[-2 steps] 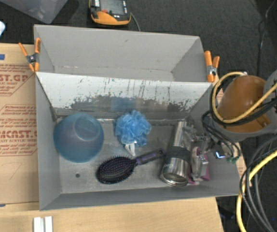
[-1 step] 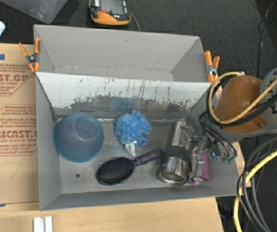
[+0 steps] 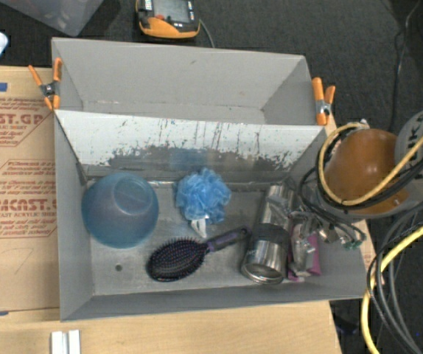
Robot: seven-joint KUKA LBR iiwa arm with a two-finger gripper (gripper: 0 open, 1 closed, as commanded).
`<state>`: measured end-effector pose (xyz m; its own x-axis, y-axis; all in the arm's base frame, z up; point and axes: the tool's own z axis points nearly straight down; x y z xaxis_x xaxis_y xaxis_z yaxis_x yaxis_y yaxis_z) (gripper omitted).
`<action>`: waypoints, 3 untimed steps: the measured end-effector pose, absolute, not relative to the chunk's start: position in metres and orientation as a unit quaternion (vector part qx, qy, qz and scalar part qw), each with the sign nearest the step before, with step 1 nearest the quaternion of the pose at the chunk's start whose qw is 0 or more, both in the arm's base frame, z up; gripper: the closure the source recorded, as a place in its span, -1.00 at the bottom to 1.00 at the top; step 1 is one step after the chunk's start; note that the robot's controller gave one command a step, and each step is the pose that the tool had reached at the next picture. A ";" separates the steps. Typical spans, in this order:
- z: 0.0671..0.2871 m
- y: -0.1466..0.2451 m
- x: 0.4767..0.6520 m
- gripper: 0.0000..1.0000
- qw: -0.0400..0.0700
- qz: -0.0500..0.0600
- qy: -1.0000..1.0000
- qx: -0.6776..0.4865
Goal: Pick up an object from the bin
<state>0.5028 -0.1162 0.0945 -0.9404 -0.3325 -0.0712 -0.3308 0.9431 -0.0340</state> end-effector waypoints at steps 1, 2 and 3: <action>0.095 -0.114 0.503 -1.00 0.036 -0.009 0.985 -0.166; 0.095 -0.113 0.503 -1.00 0.038 -0.009 0.985 -0.167; 0.086 -0.089 0.507 -1.00 0.061 -0.012 0.985 -0.160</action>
Offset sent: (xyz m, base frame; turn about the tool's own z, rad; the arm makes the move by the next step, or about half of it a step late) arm -0.0223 -0.0003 -0.0245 -0.0137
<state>0.5074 -0.0893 0.0864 -0.9412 -0.3170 -0.1167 -0.3141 0.9484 -0.0434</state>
